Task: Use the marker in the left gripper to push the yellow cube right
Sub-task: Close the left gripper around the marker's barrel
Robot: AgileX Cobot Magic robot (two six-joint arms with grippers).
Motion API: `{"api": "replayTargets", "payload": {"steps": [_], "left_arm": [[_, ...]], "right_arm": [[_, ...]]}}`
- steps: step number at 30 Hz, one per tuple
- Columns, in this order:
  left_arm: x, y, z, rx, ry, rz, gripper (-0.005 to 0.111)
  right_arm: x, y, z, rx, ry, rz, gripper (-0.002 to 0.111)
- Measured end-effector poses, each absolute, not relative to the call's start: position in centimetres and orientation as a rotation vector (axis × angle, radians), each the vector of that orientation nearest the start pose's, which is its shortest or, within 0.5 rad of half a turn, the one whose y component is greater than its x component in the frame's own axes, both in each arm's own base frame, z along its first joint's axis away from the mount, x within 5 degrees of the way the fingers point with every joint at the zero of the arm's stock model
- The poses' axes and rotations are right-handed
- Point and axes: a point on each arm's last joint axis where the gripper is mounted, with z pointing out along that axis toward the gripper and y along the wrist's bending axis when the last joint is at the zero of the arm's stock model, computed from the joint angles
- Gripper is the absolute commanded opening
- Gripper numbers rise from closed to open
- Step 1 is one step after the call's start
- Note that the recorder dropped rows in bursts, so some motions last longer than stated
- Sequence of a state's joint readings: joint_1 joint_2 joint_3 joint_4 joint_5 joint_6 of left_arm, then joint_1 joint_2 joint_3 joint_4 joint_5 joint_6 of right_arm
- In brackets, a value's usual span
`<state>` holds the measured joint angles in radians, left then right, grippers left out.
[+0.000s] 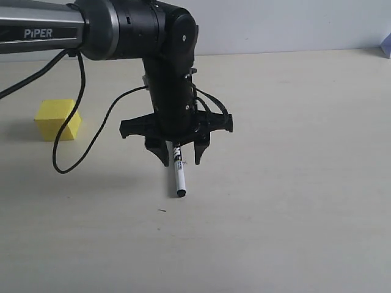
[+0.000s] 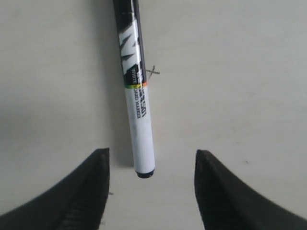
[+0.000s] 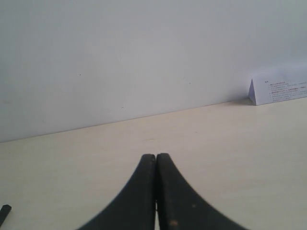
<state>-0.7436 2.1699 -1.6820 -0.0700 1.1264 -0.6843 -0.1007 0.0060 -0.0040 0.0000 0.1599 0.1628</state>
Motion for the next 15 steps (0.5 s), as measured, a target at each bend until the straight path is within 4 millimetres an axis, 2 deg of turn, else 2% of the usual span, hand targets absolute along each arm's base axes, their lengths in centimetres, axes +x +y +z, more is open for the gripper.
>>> {"api": "replayTargets", "payload": {"steps": [15], "left_arm": [[32.2, -30.0, 13.5, 0.028, 3.170, -0.085, 0.052]], "right_arm": [[5.6, -0.6, 20.0, 0.216, 1.631, 0.047, 0.000]]}}
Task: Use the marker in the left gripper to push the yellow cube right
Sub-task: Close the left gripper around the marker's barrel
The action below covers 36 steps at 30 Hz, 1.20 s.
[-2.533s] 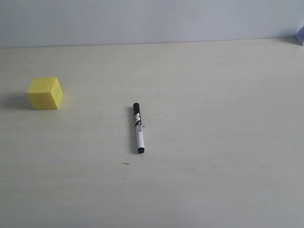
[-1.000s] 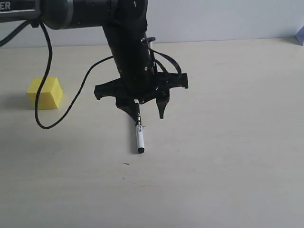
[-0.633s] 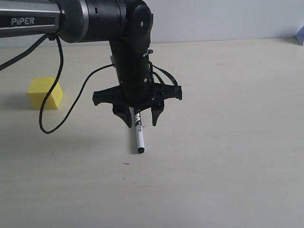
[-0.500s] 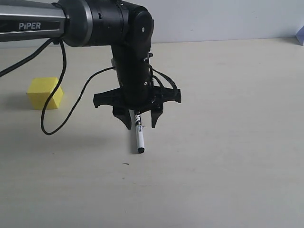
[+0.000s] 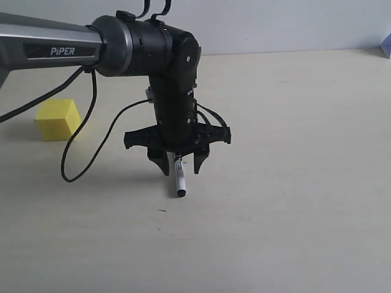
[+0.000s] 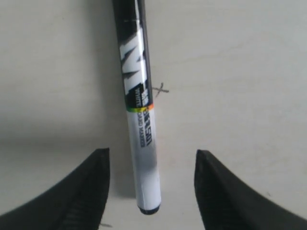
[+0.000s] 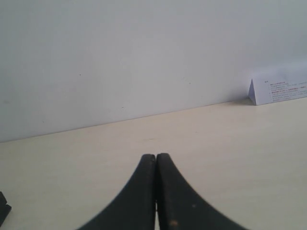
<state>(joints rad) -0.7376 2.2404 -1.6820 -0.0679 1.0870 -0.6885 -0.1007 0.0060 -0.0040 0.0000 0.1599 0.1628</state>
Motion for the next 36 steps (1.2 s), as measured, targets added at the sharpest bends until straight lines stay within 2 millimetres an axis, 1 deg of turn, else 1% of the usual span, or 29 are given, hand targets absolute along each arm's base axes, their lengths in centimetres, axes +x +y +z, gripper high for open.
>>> {"api": "replayTargets", "payload": {"steps": [4, 17, 36], "left_arm": [[32.38, -29.94, 13.17, 0.022, 3.170, -0.086, 0.052], [32.51, -29.91, 12.92, 0.019, 3.167, -0.085, 0.052], [32.58, -29.97, 12.85, 0.019, 3.160, -0.094, 0.052]], "right_arm": [[5.63, -0.57, 19.97, 0.216, 1.631, 0.047, 0.000], [5.63, -0.57, 19.97, 0.216, 1.631, 0.047, 0.000], [5.63, -0.57, 19.97, 0.216, 1.631, 0.047, 0.000]]}}
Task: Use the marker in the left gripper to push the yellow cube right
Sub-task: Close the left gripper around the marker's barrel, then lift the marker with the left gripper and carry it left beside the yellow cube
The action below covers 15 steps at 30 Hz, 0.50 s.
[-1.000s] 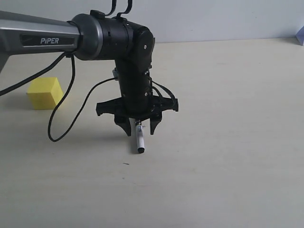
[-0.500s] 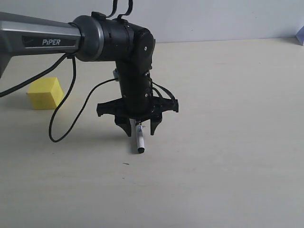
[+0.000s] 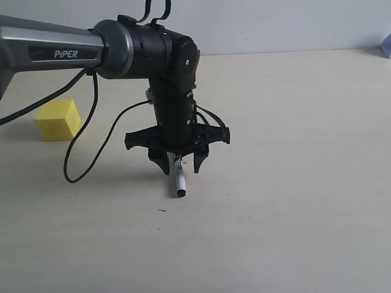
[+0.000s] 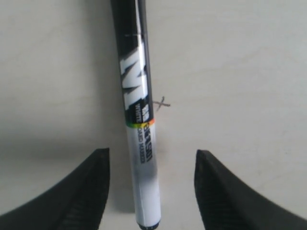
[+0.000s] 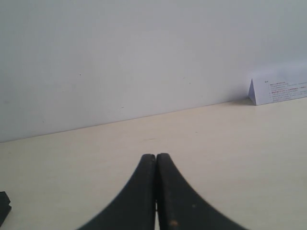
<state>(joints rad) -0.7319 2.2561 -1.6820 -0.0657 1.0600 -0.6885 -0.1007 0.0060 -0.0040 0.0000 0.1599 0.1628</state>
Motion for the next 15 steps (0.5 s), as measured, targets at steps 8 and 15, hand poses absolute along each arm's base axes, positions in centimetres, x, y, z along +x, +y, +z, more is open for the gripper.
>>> {"api": "replayTargets", "payload": {"steps": [8, 15], "left_arm": [[32.8, -30.1, 12.8, 0.017, 3.140, -0.117, 0.052], [32.7, -30.1, 11.7, 0.017, 3.169, -0.081, 0.052]], "right_arm": [[5.6, -0.6, 20.0, 0.216, 1.631, 0.047, 0.000], [5.6, -0.6, 20.0, 0.216, 1.631, 0.047, 0.000]]}}
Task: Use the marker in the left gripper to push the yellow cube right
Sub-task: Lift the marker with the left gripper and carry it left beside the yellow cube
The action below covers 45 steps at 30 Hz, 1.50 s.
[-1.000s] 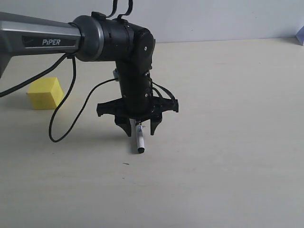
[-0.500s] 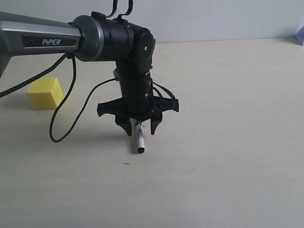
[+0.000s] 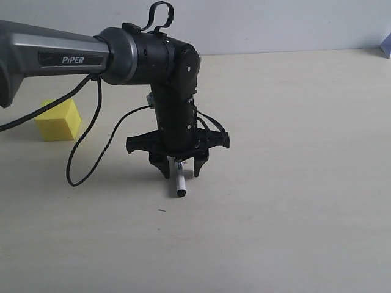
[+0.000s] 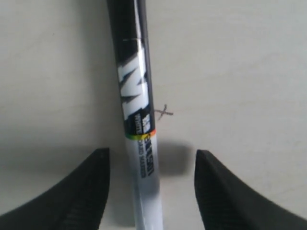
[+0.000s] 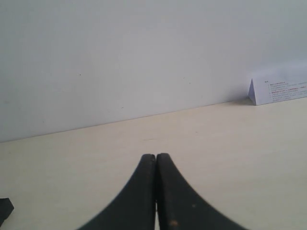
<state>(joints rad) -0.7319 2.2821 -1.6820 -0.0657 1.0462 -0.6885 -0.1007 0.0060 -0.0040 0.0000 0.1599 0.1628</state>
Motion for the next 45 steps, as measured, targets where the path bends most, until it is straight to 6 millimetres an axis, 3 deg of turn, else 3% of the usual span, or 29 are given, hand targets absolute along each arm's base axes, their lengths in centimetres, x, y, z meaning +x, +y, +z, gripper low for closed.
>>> {"api": "replayTargets", "payload": {"steps": [4, 7, 10, 15, 17, 23, 29, 32, 36, 38, 39, 42, 45], "left_arm": [[32.6, -30.0, 11.4, 0.024, 3.178, -0.066, 0.049], [32.6, -30.0, 11.4, 0.024, 3.180, -0.064, 0.031], [32.6, -30.0, 11.4, 0.057, 3.182, -0.061, 0.003], [32.9, -30.3, 12.3, 0.265, 3.157, -0.080, 0.000], [33.1, -30.5, 13.7, 0.396, 3.125, -0.099, 0.000], [33.6, -30.8, 21.7, 0.917, 2.856, -0.173, 0.000], [33.2, -28.2, 28.7, 1.292, 2.498, -0.003, 0.000], [32.4, -25.6, 31.2, 1.622, 2.265, 0.076, 0.000], [34.6, -19.2, 34.1, 1.654, 2.178, 0.132, 0.000], [37.1, -14.1, 33.8, 1.652, 2.204, 0.218, 0.000], [37.7, -12.7, 33.7, 1.651, 2.220, 0.257, 0.000], [40.4, -6.2, 32.4, 1.624, 2.313, 0.527, 0.000], [41.7, -2.2, 30.9, 1.595, 2.409, 0.658, 0.000]], "right_arm": [[5.6, -0.6, 20.0, 0.216, 1.631, 0.047, 0.000], [5.6, -0.6, 20.0, 0.216, 1.631, 0.047, 0.000], [5.6, -0.6, 20.0, 0.216, 1.631, 0.047, 0.000], [5.6, -0.6, 20.0, 0.216, 1.631, 0.047, 0.000], [5.6, -0.6, 20.0, 0.216, 1.631, 0.047, 0.000], [5.6, -0.6, 20.0, 0.216, 1.631, 0.047, 0.000], [5.6, -0.6, 20.0, 0.216, 1.631, 0.047, 0.000], [5.6, -0.6, 20.0, 0.216, 1.631, 0.047, 0.000], [5.6, -0.6, 20.0, 0.216, 1.631, 0.047, 0.000], [5.6, -0.6, 20.0, 0.216, 1.631, 0.047, 0.000], [5.6, -0.6, 20.0, 0.216, 1.631, 0.047, 0.000], [5.6, -0.6, 20.0, 0.216, 1.631, 0.047, 0.000], [5.6, -0.6, 20.0, 0.216, 1.631, 0.047, 0.000]]}}
